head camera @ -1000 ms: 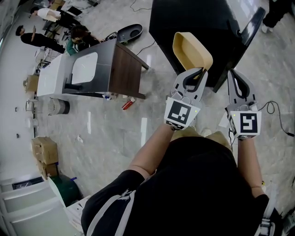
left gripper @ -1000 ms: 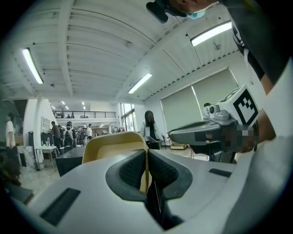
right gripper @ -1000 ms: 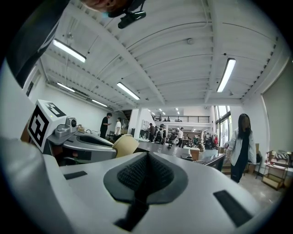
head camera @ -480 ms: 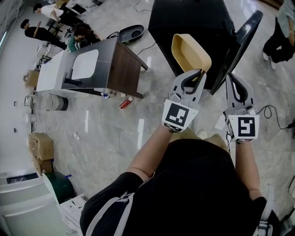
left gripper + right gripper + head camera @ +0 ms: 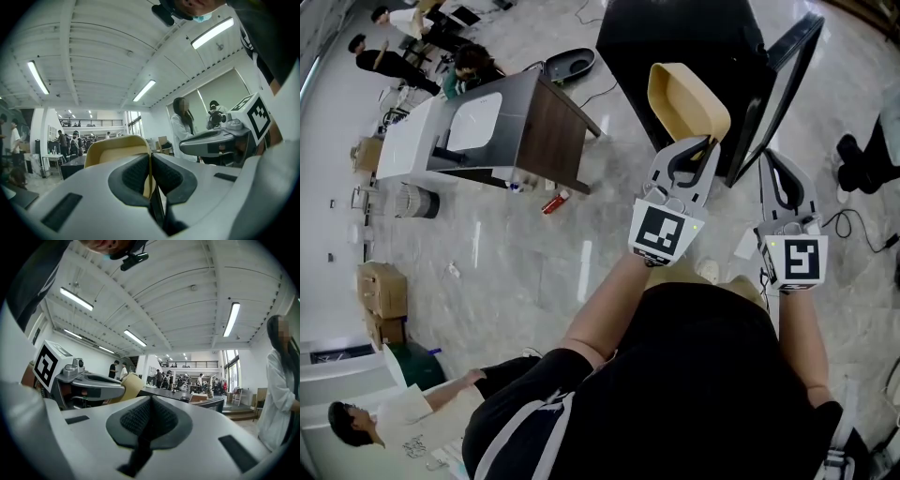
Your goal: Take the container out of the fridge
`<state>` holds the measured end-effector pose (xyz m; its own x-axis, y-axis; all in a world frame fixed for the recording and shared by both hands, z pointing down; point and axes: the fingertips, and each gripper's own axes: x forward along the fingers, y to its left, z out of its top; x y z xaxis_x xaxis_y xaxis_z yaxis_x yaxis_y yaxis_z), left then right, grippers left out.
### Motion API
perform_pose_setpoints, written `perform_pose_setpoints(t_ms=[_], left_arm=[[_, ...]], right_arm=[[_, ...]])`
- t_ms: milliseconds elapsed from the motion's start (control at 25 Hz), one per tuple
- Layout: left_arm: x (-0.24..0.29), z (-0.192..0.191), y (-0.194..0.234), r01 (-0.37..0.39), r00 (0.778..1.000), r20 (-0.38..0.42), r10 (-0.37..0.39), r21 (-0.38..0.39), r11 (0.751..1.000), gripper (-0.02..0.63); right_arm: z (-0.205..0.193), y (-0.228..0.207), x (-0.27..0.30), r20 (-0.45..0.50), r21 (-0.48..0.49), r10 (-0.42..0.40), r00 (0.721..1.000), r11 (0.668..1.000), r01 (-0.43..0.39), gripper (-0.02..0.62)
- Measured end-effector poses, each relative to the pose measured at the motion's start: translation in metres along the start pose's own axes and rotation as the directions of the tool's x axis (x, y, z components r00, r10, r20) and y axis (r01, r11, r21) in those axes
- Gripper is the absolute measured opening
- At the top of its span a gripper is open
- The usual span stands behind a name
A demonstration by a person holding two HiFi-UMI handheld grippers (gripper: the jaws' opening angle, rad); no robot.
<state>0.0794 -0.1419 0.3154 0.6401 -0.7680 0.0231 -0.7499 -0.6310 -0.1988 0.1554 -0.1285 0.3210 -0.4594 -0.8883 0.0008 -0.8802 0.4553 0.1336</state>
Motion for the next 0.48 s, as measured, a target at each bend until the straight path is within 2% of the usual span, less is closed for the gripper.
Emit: perform_pose_setpoints(t_ms=[200, 480], left_arm=[[-0.012, 0.007, -0.016, -0.01, 1.0, 0.0, 0.01, 0.008, 1.0, 0.035], [-0.019, 0.008, -0.022, -0.02, 1.0, 0.0, 0.02, 0.011, 1.0, 0.037]], right_arm=[[0.004, 0.006, -0.02, 0.012, 0.008, 0.012, 1.0, 1.0, -0.012, 0.035], [0.003, 0.015, -0.027, 0.01, -0.043, 0.029, 1.0, 0.999, -0.029, 0.035]])
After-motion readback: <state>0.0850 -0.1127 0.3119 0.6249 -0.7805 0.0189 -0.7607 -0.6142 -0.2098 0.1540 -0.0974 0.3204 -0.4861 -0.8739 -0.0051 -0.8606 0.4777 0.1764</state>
